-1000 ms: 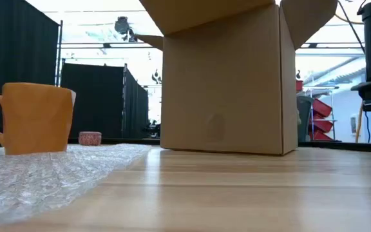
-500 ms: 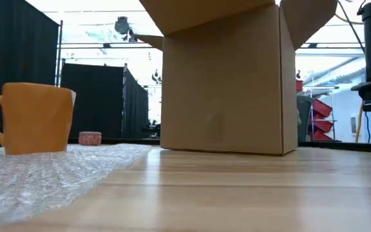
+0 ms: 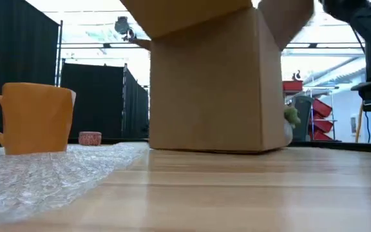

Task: Wrap mug
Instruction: Put the pink wrapped cup into the box

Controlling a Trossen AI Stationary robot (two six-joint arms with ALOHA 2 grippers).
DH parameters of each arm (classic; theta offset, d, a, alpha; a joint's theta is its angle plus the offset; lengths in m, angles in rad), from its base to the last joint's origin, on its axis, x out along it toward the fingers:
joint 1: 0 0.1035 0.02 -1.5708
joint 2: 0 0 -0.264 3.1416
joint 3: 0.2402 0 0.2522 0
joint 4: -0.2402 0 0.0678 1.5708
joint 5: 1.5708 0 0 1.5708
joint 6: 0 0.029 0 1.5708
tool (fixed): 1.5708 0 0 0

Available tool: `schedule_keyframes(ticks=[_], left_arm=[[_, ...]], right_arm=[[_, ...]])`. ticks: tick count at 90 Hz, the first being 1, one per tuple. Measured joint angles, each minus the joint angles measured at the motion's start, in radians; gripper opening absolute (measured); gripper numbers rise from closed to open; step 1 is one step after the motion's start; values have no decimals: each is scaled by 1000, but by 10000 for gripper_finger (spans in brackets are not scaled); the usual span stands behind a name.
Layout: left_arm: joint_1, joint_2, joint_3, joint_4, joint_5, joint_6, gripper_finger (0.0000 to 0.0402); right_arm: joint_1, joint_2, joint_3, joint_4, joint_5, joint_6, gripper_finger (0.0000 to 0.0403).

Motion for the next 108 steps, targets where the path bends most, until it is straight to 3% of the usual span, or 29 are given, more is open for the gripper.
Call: schedule_keyframes(ticks=[12,17,28,48,58,108], left_arm=[[0,0,0,-14,-5,7,193],[0,0,0,-22,-8,7,193],[6,0,0,-27,-10,6,193],[6,0,0,-26,-16,4,193],[11,0,0,-25,-18,3,193],[17,0,0,-26,-20,-4,193]], right_arm=[[-7,0,-119,106,29,19,17],[-7,-2,-174,164,-62,35,17],[6,18,-302,243,-150,58,17],[37,-1,-511,413,-83,62,17],[40,-7,-570,482,-102,66,19],[43,-4,-600,557,-127,103,115]])
